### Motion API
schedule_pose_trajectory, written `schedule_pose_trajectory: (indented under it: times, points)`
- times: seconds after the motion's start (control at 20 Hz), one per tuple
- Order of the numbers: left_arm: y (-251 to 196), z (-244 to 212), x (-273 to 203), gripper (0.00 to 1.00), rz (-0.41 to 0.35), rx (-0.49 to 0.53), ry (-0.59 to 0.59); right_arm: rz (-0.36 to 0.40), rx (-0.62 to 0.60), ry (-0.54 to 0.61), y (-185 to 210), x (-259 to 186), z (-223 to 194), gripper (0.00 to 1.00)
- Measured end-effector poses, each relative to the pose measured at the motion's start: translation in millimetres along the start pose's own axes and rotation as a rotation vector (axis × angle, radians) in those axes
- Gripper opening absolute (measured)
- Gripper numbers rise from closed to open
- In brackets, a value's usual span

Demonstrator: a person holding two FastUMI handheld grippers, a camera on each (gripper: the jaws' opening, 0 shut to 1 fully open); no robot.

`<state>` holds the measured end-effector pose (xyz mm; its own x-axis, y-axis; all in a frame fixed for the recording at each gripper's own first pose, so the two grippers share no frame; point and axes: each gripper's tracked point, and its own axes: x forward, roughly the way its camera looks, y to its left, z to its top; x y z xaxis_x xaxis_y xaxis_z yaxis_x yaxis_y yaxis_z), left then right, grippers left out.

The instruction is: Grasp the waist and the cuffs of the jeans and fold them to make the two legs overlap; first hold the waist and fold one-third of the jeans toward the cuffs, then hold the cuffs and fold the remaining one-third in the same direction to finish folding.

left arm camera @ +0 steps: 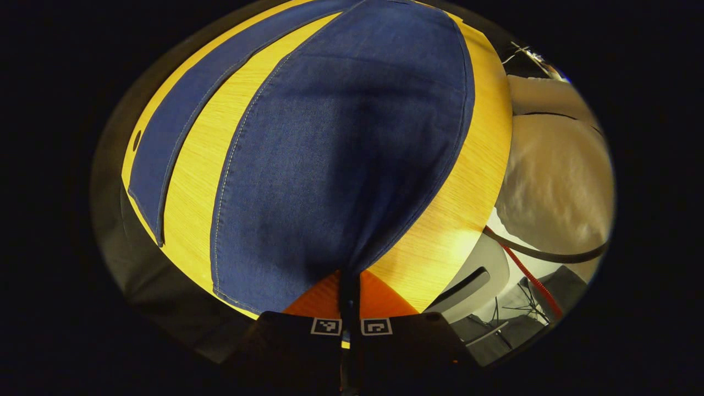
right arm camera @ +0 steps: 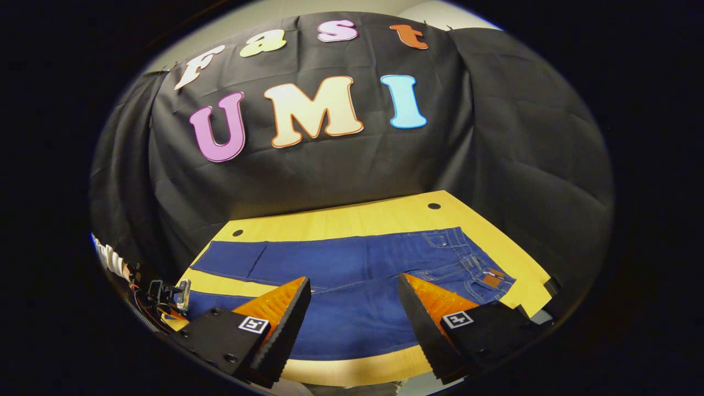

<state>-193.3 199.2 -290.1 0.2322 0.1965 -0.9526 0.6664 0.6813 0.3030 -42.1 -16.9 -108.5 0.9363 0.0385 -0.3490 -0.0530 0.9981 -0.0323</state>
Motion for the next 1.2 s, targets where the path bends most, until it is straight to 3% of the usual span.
schedule_pose_trajectory:
  times: [0.05,0.15,0.4,0.7,0.95,1.2]
  points:
    - [0.8,-1.1,-0.4,0.0,-0.002,0.002,0.002,-0.001,0.004,-0.001,-6.7,-0.4,6.7,0.94]
    - [0.3,-0.9,-0.9,0.0,-0.004,0.01,0.001,-0.009,-0.002,0.0,-23.0,0.9,21.5,0.98]
    - [0.2,-0.9,0.2,0.0,0.012,-0.031,-0.003,0.006,-0.019,-0.019,-52.9,15.5,66.9,0.98]
    - [-1.8,0.8,0.4,0.0,0.013,-0.151,0.035,0.055,-0.161,0.1,-84.4,49.2,71.1,0.98]
    - [-2.8,0.9,-0.8,0.0,0.066,-0.178,0.084,0.071,-0.413,0.212,-125.6,73.6,60.7,0.99]
    - [-2.7,0.2,-0.9,0.0,0.099,-0.192,0.137,0.177,-0.705,0.406,-159.4,76.7,6.5,0.99]
